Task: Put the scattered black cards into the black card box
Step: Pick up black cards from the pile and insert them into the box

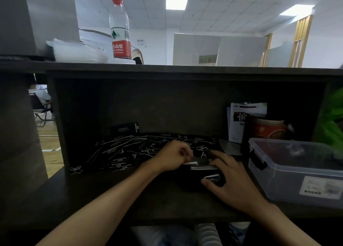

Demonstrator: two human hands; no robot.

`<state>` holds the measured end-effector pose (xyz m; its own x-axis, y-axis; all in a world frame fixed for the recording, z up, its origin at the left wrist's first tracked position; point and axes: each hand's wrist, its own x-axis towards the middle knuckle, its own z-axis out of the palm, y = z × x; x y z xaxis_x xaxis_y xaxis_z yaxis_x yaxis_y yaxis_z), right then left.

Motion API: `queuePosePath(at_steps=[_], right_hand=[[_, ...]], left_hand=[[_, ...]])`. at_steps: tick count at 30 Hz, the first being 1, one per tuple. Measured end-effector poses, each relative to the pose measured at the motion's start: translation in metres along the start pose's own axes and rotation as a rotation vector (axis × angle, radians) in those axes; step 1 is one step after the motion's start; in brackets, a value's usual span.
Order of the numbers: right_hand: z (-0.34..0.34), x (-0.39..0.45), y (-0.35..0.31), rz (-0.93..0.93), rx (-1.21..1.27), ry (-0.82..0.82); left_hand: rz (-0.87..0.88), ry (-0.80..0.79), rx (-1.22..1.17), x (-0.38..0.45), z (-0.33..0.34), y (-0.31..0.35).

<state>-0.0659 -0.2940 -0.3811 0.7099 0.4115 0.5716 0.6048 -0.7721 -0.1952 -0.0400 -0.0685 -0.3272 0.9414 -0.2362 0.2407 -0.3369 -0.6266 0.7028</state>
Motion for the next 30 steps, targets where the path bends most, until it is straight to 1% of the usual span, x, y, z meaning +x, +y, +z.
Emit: queuePosePath(at_steps=[2,3,5,7,11,15,18,19,20,22,23,24,25,26,27,28,30], right_hand=[[0.000,0.000,0.000,-0.005,-0.006,-0.002],[-0.001,0.000,-0.001,0.000,-0.008,-0.012],[-0.003,0.001,-0.004,0.016,-0.010,-0.029],[-0.003,0.004,-0.010,0.018,-0.001,-0.056],[0.006,0.018,-0.030,0.003,0.012,-0.122],[0.022,0.035,-0.060,-0.018,0.017,-0.087],[0.037,0.039,-0.077,-0.040,-0.003,-0.080],[0.041,0.039,-0.079,-0.049,-0.021,-0.072],[0.044,0.038,-0.080,-0.050,-0.028,-0.065],[0.046,0.037,-0.078,-0.051,-0.017,-0.043],[0.046,0.037,-0.077,-0.054,-0.008,-0.030],[0.046,0.037,-0.078,-0.053,-0.005,-0.024],[0.047,0.037,-0.078,-0.051,-0.006,-0.023],[0.048,0.037,-0.078,-0.048,-0.006,-0.024],[0.048,0.037,-0.078,-0.048,-0.005,-0.024],[0.049,0.037,-0.078,-0.048,-0.003,-0.025],[0.049,0.037,-0.077,-0.049,-0.002,-0.022]], left_hand=[[0.005,-0.038,-0.150,-0.014,0.004,0.009],[-0.025,-0.058,-0.249,-0.020,0.007,0.012],[-0.131,-0.042,-0.427,-0.029,0.016,0.016],[-0.218,0.001,-0.540,-0.032,0.025,0.018],[-0.308,0.077,-0.625,-0.036,0.025,0.017],[-0.343,0.158,-0.723,-0.045,-0.004,-0.001],[-0.378,0.177,-0.727,-0.055,-0.023,-0.022],[-0.368,0.219,-0.630,-0.058,-0.030,-0.033],[-0.334,0.291,-0.429,-0.060,-0.041,-0.045],[-0.278,0.442,0.153,-0.063,-0.068,-0.071],[-0.295,0.484,0.436,-0.067,-0.081,-0.084],[-0.350,0.489,0.655,-0.070,-0.091,-0.096],[-0.438,0.446,0.802,-0.074,-0.098,-0.107],[-0.518,0.380,0.872,-0.077,-0.101,-0.116],[-0.559,0.326,0.883,-0.080,-0.100,-0.123],[-0.549,0.302,0.877,-0.084,-0.098,-0.127],[-0.425,0.322,0.853,-0.088,-0.094,-0.131]])
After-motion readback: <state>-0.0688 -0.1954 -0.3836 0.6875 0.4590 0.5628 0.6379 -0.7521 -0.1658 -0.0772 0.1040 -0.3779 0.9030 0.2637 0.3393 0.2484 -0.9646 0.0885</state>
